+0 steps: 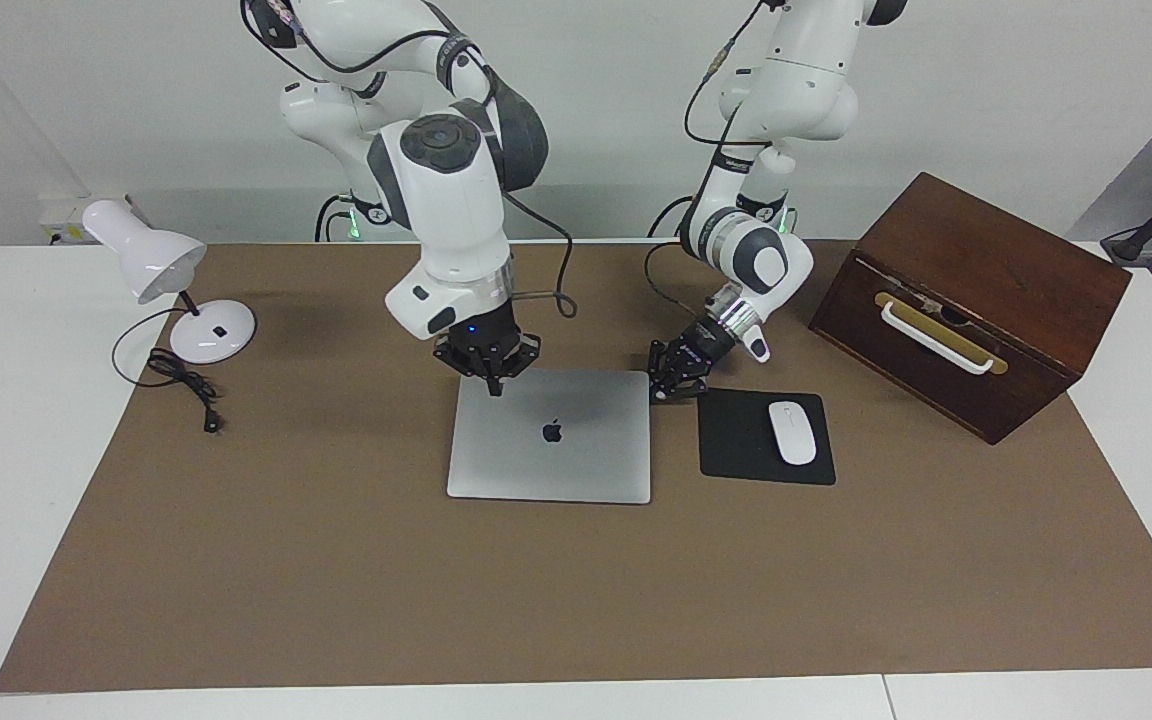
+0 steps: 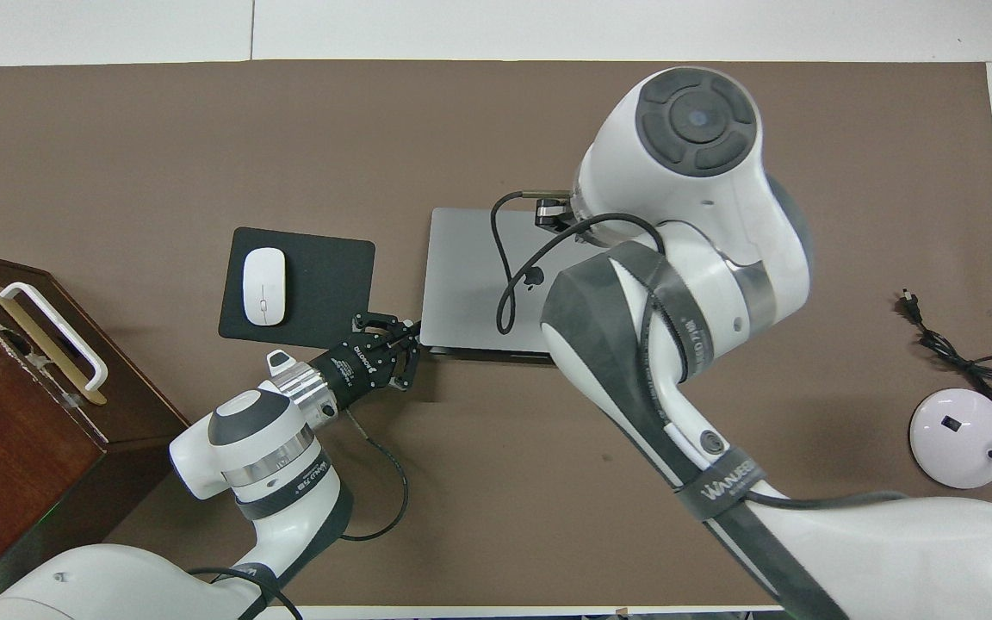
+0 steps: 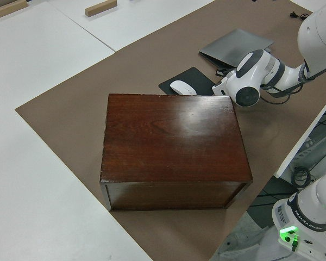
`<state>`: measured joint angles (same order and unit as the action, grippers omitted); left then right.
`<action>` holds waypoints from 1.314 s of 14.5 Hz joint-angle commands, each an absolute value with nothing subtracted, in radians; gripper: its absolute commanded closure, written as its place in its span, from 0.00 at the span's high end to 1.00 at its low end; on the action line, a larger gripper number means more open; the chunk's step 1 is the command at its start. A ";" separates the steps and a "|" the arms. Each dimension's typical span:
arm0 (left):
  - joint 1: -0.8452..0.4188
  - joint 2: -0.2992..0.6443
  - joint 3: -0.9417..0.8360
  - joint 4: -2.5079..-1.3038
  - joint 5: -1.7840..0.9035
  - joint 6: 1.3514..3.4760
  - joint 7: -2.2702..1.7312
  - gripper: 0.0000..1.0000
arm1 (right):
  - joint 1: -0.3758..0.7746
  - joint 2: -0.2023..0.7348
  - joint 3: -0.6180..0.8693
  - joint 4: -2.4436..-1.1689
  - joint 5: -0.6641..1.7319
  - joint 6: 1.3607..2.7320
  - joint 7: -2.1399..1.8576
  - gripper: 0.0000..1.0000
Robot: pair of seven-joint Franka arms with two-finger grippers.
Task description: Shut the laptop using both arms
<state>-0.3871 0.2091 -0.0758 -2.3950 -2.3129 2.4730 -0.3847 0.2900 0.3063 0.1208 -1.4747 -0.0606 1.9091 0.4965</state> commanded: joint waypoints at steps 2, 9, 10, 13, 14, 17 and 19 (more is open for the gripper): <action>-0.360 0.262 -0.067 -2.376 -2.333 2.500 -0.339 0.00 | 0.236 0.241 0.130 -1.477 -0.094 1.867 0.372 0.00; -0.360 0.253 -0.066 -2.379 -2.333 2.436 -0.339 0.00 | 0.132 0.140 0.132 -1.477 -0.092 1.772 0.206 0.00; -0.360 0.252 -0.067 -2.379 -2.333 2.433 -0.339 0.00 | 0.123 0.129 0.132 -1.479 -0.091 1.764 0.198 0.00; -0.354 0.244 -0.067 -2.384 -2.335 2.408 -0.339 0.00 | 0.094 0.089 0.130 -1.479 -0.091 1.720 0.149 0.00; -0.350 0.242 -0.067 -2.384 -2.335 2.405 -0.341 0.00 | 0.081 0.075 0.130 -1.479 -0.089 1.700 0.132 0.00; -0.347 0.239 -0.067 -2.384 -2.335 2.402 -0.341 0.00 | 0.054 0.034 0.130 -1.479 -0.077 1.648 0.095 0.00; -0.334 0.230 -0.069 -2.384 -2.335 2.402 -0.345 0.00 | 0.035 0.011 0.130 -1.479 -0.072 1.622 0.072 0.00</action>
